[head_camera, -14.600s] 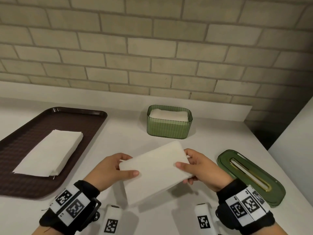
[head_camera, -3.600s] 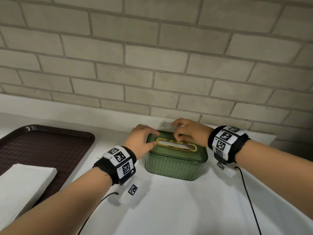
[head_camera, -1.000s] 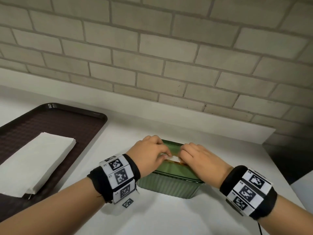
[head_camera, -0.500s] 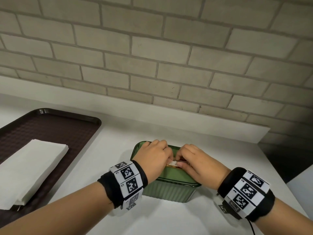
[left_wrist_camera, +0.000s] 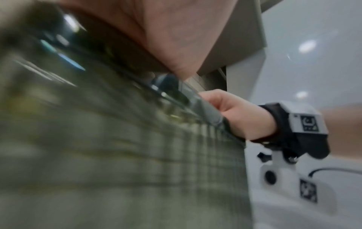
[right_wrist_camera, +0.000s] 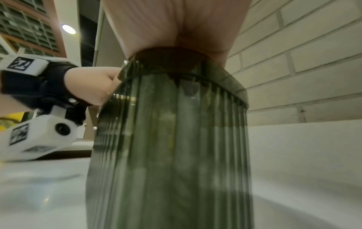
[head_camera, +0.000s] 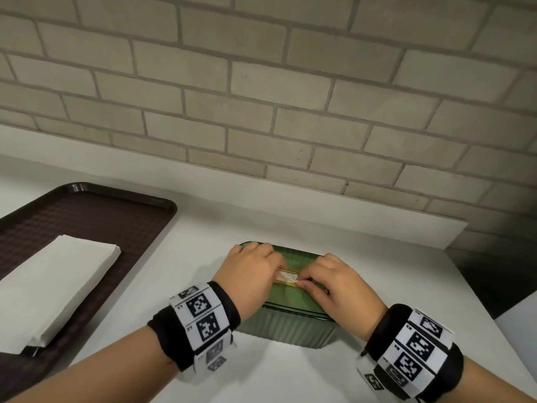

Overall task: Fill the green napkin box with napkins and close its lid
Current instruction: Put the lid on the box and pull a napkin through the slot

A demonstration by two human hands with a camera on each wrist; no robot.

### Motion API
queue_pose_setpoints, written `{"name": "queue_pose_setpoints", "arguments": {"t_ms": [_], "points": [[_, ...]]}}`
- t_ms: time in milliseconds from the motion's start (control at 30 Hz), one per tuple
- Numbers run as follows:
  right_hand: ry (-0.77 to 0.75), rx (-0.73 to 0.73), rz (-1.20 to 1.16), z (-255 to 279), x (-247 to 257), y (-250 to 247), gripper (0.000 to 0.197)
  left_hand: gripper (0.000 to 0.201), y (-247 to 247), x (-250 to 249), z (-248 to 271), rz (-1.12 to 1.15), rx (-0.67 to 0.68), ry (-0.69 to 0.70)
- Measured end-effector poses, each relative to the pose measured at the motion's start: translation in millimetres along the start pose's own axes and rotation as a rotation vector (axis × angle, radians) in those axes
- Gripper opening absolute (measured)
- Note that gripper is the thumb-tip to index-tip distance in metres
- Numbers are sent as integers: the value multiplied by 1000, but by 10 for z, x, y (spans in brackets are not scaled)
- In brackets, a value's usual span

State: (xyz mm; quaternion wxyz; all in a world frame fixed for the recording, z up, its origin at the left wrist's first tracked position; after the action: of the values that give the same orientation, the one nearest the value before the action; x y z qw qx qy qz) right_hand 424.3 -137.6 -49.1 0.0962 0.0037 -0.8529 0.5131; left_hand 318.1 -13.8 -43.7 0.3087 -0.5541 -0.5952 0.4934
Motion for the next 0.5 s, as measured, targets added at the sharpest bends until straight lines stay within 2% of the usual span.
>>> {"name": "queue_pose_setpoints", "arguments": {"t_ms": [67,167,300,367,400,500], "points": [[-20,-2,30,19,6,8,23,19,-84,48,-37,-57,-28,49],[-24,-7,36,23,11,5,22,29,-74,102,-77,-154,30,89],[-25,-14,36,13,38,-6,19,27,-58,61,-40,-206,46,143],[-14,-7,39,9,48,-6,19,22,-31,55,-15,-189,-1,175],[-8,-1,49,9,51,-3,21,17,-24,57,-2,-181,-26,192],[9,29,95,2,66,11,40,23,-9,38,20,-214,-61,233]]}}
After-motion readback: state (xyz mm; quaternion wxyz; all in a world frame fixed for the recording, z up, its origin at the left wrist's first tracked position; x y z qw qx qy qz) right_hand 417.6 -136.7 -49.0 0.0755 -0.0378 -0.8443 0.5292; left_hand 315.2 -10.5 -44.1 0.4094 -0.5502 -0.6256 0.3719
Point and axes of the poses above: each hand's wrist, its own z-axis away from the middle knuckle, its own y-axis out of the palm, x = y × z, the point moved 4 cm from there along -z, towards the middle knuckle, and after that the axes turned 3 degrees about z, right-handed, at the moved point
